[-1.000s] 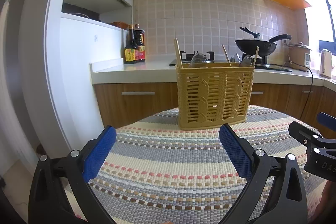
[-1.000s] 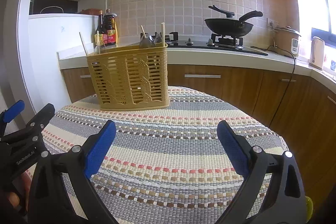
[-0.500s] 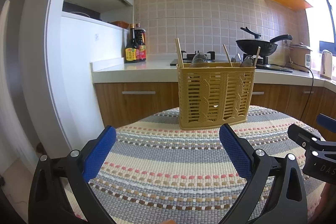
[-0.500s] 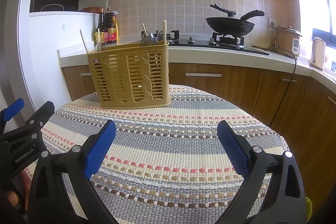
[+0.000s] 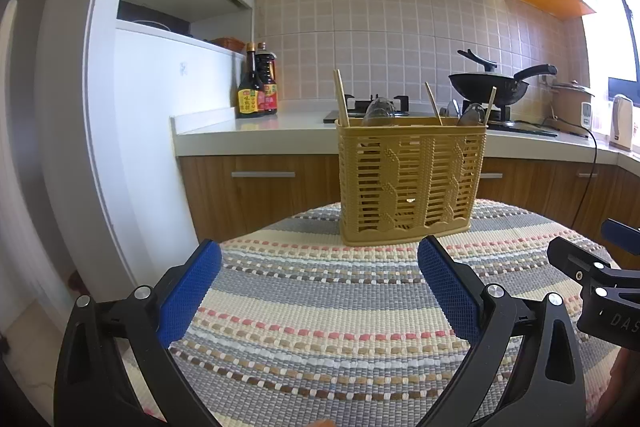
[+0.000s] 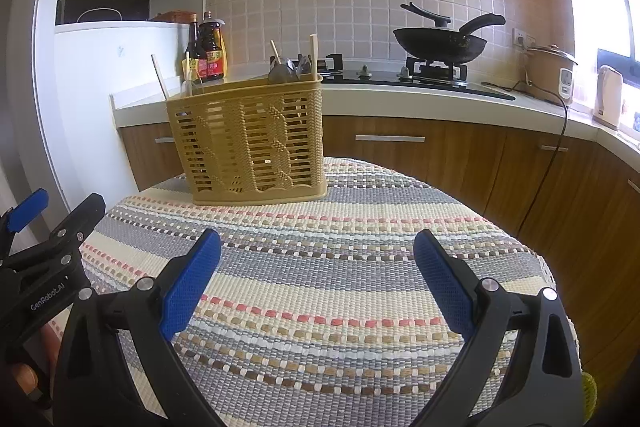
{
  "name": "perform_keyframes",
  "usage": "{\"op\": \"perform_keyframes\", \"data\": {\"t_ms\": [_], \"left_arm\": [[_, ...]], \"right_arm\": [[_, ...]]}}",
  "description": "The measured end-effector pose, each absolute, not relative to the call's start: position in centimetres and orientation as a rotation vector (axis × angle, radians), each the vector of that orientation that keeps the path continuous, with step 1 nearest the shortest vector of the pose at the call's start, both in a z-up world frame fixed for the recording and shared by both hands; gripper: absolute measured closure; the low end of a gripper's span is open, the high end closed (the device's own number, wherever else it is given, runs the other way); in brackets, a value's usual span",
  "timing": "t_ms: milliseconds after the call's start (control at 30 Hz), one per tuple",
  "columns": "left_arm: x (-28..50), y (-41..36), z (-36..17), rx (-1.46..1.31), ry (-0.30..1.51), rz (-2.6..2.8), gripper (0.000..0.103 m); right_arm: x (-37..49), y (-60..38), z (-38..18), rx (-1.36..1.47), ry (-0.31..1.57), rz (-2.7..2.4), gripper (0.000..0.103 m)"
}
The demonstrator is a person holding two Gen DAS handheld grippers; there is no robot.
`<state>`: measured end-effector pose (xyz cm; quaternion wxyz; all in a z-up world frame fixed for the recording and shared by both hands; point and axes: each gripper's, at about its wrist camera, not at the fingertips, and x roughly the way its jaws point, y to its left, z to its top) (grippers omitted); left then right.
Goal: Organize utensils
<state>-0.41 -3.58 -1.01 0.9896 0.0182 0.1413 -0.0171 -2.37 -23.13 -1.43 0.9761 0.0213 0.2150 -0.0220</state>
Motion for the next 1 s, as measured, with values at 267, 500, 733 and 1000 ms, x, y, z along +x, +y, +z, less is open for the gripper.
{"op": "perform_keyframes", "data": {"t_ms": [267,500,733,1000], "left_arm": [[-0.32,-3.62,-1.01,0.037,0.285,-0.036,0.007],[-0.32,-3.62,-1.02,0.038,0.285,-0.035,0.007],[-0.32,-3.61,-1.0,0.037,0.286,-0.036,0.007],[-0.32,-3.58,-0.99,0.037,0.285,-0.036,0.007]], "right_arm": [[-2.24,-23.15,-1.52,0.05,0.443,-0.039,0.01],[-2.22,-23.2,-1.57,0.052,0.447,-0.038,0.01],[-2.22,-23.08,-1.59,0.048,0.447,-0.037,0.01],[-2.24,-23.03,-1.64,0.048,0.448,-0.038,0.01]]}}
